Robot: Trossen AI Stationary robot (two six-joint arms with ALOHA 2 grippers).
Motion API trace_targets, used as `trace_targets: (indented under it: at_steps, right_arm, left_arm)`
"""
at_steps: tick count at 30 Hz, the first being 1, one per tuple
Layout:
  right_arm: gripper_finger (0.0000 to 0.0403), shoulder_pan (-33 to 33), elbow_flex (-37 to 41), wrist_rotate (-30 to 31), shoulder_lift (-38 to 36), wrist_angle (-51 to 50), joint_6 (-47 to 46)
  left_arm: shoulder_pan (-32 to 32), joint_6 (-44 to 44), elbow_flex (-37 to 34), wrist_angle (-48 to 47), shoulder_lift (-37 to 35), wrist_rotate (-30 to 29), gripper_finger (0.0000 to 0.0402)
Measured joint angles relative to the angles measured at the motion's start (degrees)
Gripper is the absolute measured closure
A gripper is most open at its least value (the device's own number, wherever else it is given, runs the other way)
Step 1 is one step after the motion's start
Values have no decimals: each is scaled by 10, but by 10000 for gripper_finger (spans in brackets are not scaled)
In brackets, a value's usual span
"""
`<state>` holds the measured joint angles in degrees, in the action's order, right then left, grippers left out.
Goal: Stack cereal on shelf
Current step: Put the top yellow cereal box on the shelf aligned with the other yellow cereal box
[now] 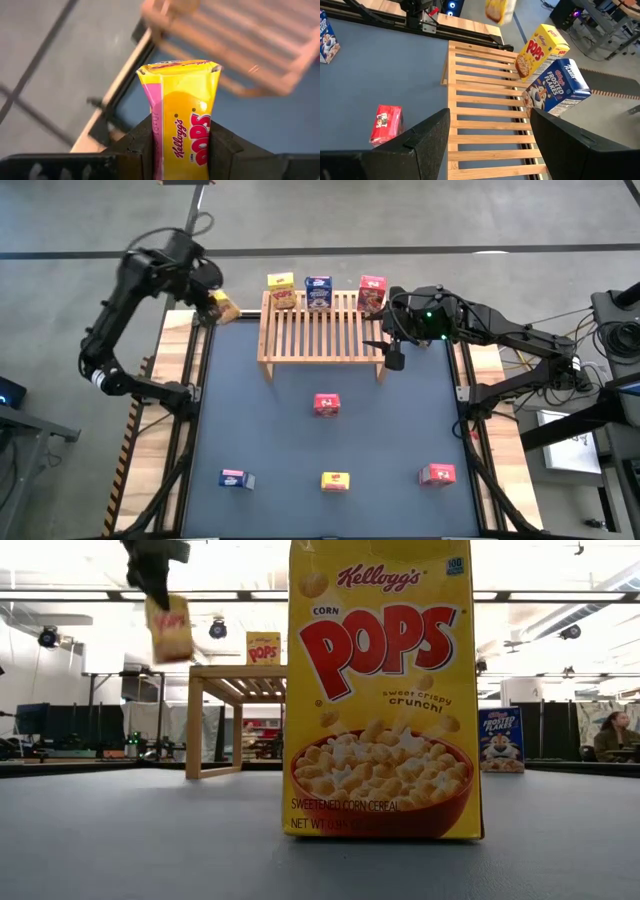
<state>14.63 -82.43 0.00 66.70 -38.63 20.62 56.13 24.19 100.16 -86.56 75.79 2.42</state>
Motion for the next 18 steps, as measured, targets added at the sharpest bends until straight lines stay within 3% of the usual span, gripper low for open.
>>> trace_targets:
  at_steps: [8,18]
  right_arm:
    - [138,0,0,0,2,4,4]
    - [138,0,0,0,2,4,4]
  left_arm:
    - [-17,5,88,9,1,191,297]
    - [-107,12,61,39,33,207,297]
